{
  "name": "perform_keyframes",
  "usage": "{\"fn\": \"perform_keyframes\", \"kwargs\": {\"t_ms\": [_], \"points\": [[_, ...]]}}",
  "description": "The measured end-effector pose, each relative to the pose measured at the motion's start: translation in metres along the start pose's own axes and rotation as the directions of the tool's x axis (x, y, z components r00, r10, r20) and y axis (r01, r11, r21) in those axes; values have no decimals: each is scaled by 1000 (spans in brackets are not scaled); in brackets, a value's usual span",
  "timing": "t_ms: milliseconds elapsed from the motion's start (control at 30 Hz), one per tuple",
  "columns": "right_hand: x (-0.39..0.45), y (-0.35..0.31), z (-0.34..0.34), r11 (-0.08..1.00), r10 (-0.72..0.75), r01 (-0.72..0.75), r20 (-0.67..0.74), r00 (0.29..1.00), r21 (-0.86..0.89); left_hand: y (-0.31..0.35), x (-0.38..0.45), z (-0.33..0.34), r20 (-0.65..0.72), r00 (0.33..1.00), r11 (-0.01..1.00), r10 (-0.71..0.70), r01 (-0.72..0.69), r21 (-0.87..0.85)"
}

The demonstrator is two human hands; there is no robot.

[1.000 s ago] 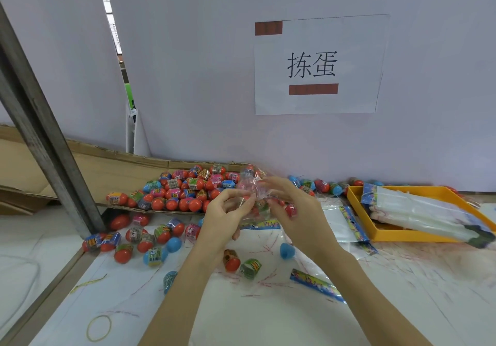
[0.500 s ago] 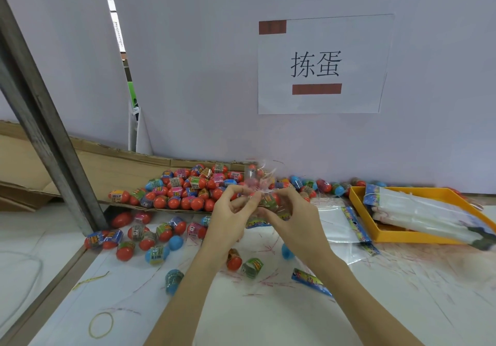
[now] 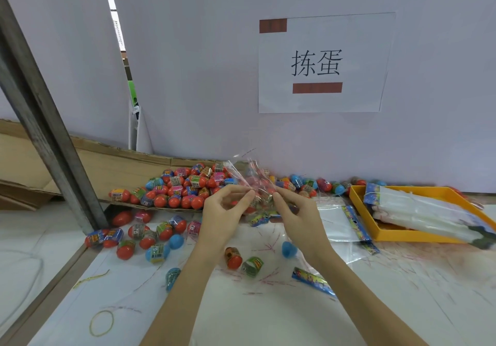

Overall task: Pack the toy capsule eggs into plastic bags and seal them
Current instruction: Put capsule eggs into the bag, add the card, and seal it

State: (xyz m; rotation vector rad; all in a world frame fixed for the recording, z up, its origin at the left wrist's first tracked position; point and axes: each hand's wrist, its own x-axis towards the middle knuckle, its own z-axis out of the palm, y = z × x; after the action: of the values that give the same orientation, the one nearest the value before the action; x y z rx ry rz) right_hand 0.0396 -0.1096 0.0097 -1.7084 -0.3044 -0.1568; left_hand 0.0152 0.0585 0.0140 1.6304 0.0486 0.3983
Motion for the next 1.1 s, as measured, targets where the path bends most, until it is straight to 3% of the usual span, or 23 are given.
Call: {"fn": "perform_keyframes", "kwargs": {"t_ms": [167, 300, 400, 500, 633, 700, 800, 833, 933, 1000, 1100], "points": [[2, -1, -8, 951, 178, -166, -21, 984, 261, 1, -1, 2, 1, 999, 997, -52, 52, -51], [1, -1, -6, 929, 233, -209, -46, 971, 305, 2, -3, 2, 16, 997, 993, -70, 72, -92], [2, 1, -5, 962, 186, -169, -58, 981, 216, 2, -3, 4, 36, 997, 994, -67, 70, -87], [1, 0, -2, 987, 118, -119, 14, 993, 110, 1, -2, 2, 15, 999, 997, -33, 34, -73], [-3, 0, 4, 997, 80, -81, 66, 995, 3, -3, 0, 1, -32, 998, 997, 60, -58, 55], [-4, 1, 5, 996, 71, -69, 40, 997, -49, -2, -2, 2, -71, 987, 972, 143, -127, 197], [-5, 1, 5, 999, 27, -26, 25, 999, -47, -5, -2, 1, -79, 954, 851, 288, -217, 478], [-5, 1, 4, 999, 13, -12, 36, 999, -36, -5, -3, 1, -62, 959, 861, 278, -220, 458], [-3, -3, 2, 996, -42, 55, 176, 983, -71, -4, -2, 3, 4, 987, 972, 159, -158, 176], [-2, -4, 0, 996, -60, 75, 240, 969, -53, -5, -1, 1, 7, 989, 982, 148, -148, 116], [2, -1, -10, 984, -105, 114, 74, 992, -133, -7, 2, -4, -82, 981, 967, 175, -156, 203]]}}
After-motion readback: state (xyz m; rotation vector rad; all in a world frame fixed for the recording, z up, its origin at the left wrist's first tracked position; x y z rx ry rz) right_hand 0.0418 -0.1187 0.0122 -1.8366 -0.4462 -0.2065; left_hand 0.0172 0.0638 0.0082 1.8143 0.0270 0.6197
